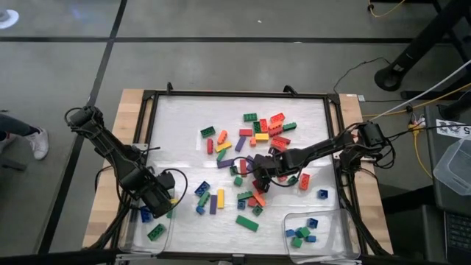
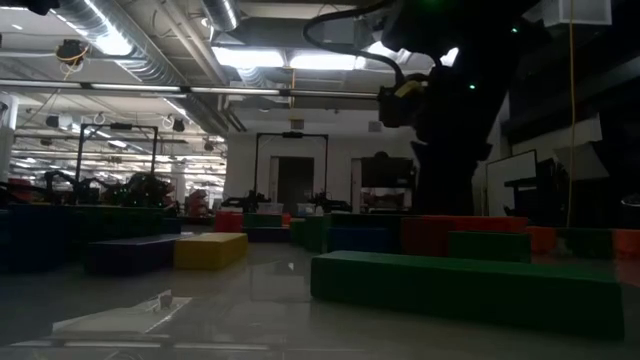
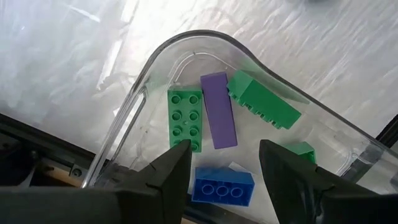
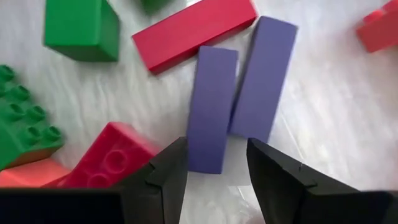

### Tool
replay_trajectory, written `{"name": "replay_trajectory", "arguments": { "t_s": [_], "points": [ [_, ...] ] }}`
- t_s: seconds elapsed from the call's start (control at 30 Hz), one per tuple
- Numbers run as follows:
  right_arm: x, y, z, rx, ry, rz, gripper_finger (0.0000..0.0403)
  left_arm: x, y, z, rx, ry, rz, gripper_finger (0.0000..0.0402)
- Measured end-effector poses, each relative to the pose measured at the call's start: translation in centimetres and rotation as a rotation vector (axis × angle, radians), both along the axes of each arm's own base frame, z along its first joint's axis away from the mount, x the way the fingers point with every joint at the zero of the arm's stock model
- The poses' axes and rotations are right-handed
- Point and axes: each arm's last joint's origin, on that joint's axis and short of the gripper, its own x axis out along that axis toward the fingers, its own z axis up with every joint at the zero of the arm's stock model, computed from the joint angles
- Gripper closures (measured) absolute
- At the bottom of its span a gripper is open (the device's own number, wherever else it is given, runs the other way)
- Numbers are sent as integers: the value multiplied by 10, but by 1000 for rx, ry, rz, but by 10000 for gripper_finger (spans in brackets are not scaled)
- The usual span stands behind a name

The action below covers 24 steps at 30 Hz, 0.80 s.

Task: Sort blocks by size
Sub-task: Put the large violet block into the left transparent bin

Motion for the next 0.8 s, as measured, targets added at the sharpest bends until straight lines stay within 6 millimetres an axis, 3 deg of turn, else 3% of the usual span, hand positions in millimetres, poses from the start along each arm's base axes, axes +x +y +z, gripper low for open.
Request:
{"name": "replay_trajectory", "arguments": {
  "t_s": [0.23,0.63,0.8],
  "points": [
    [0,1,-1,21,4,-8,237,0,0,0,4,-4,1,224],
    [5,2,-23,9,58,-10,238,3,2,0,41,-53,10,224],
    [6,2,-22,11,48,-7,280,12,6,6,55,-113,-7,224]
  ]
}}
